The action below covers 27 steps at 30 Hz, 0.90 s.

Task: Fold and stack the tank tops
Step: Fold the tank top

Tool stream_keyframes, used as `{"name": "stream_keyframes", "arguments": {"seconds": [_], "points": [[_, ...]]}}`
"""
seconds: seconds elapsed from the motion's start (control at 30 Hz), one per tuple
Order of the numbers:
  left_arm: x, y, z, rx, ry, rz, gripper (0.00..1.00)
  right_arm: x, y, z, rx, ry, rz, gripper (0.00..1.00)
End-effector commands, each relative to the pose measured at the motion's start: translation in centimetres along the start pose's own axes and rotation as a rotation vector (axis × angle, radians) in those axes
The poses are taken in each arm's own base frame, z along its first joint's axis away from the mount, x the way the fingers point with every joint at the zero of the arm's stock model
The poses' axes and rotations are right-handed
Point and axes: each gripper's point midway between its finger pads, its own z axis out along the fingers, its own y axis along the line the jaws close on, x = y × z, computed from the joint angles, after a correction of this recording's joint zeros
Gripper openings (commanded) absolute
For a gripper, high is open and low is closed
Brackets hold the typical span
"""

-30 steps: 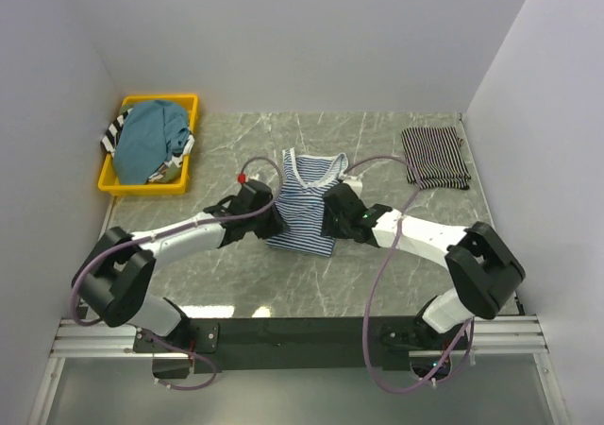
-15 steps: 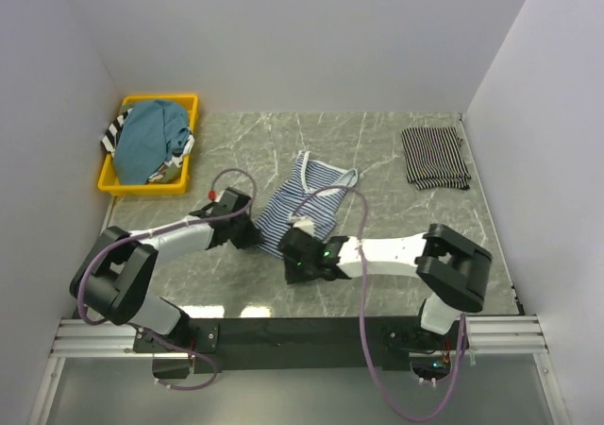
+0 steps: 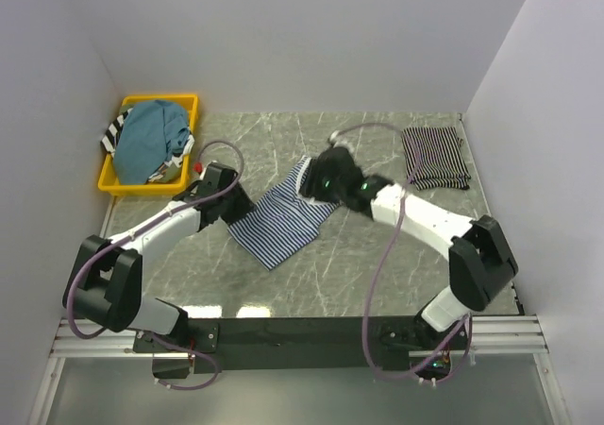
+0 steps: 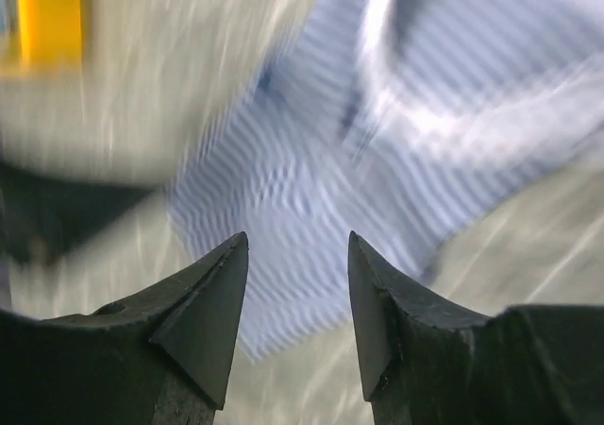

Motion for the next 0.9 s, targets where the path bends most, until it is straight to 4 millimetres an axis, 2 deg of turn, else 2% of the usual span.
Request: {"name": "stream_keyframes", "arguments": {"seconds": [0.0, 0.03, 0.07, 0.1, 0.13, 0.17, 0.2, 0.23, 0.27, 0.3, 0.33, 0.4, 0.43, 0.47, 0.53, 0.67, 0.73, 0.87], "points": [[0.4, -3.6, -1.5, 0.105, 0.001, 0.068, 0.48, -7.3, -2.8, 1.2, 0.064, -0.089, -0.004, 0.54], [1.5, -4.4, -1.5, 0.128, 0.014, 0.077, 0.48, -8.0, -3.4, 1.9, 0.081, -0.083, -0.019, 0.54], [2.4, -4.3, -1.1, 0.122, 0.033, 0.078, 0.47, -7.8, -4.3, 3.7, 0.110, -0.049, -0.017, 0.54], [3.3, -4.5, -0.9, 0.134, 0.058, 0.078, 0.46, -10.2, -3.7, 4.0, 0.099, -0.079, -0.012, 0.54], [4.4, -4.8, -0.6, 0.140, 0.085, 0.074, 0.45, -10.9, -4.5, 4.7, 0.120, -0.069, -0.003, 0.54], [5.4, -4.6, 0.1, 0.138, 0.112, 0.071, 0.44, -10.5, -5.9, 6.6, 0.156, -0.033, 0.009, 0.54], [6.1, -4.6, 0.3, 0.146, 0.139, 0.068, 0.43, -12.4, -5.3, 7.0, 0.146, -0.057, 0.015, 0.54], [7.0, -4.4, 0.6, 0.142, 0.162, 0.061, 0.43, -12.8, -6.1, 7.6, 0.158, -0.043, 0.030, 0.54], [7.5, -4.0, 0.9, 0.143, 0.170, 0.059, 0.42, -12.3, -7.1, 9.1, 0.178, -0.019, 0.035, 0.54], [8.0, -3.8, 1.1, 0.143, 0.187, 0.055, 0.41, -13.6, -6.8, 9.4, 0.175, -0.038, 0.035, 0.54], [8.4, -3.4, 1.4, 0.133, 0.199, 0.052, 0.41, -13.6, -7.4, 9.8, 0.194, -0.024, 0.037, 0.55], [9.4, -2.0, 1.9, 0.102, 0.223, 0.042, 0.40, -13.5, -8.6, 11.8, 0.213, -0.008, 0.036, 0.55], [9.4, -2.0, 1.9, 0.102, 0.225, 0.037, 0.40, -14.0, -8.2, 11.8, 0.202, -0.020, 0.036, 0.55], [9.9, -1.4, 2.2, 0.083, 0.239, 0.035, 0.40, -13.6, -9.1, 12.8, 0.211, -0.006, 0.046, 0.56], [10.2, -0.8, 2.4, 0.066, 0.246, 0.025, 0.39, -14.1, -8.4, 13.4, 0.163, -0.014, 0.058, 0.56], [10.6, 0.4, 2.8, 0.029, 0.247, 0.018, 0.39, -14.1, -8.7, 14.6, 0.143, -0.017, 0.084, 0.57], [10.6, 0.9, 2.9, 0.010, 0.247, 0.012, 0.39, -14.3, -8.6, 14.8, 0.133, -0.035, 0.101, 0.57], [10.3, 1.9, 2.8, -0.009, 0.244, -0.003, 0.39, -14.5, -8.6, 14.0, 0.107, -0.084, 0.139, 0.58]]}}
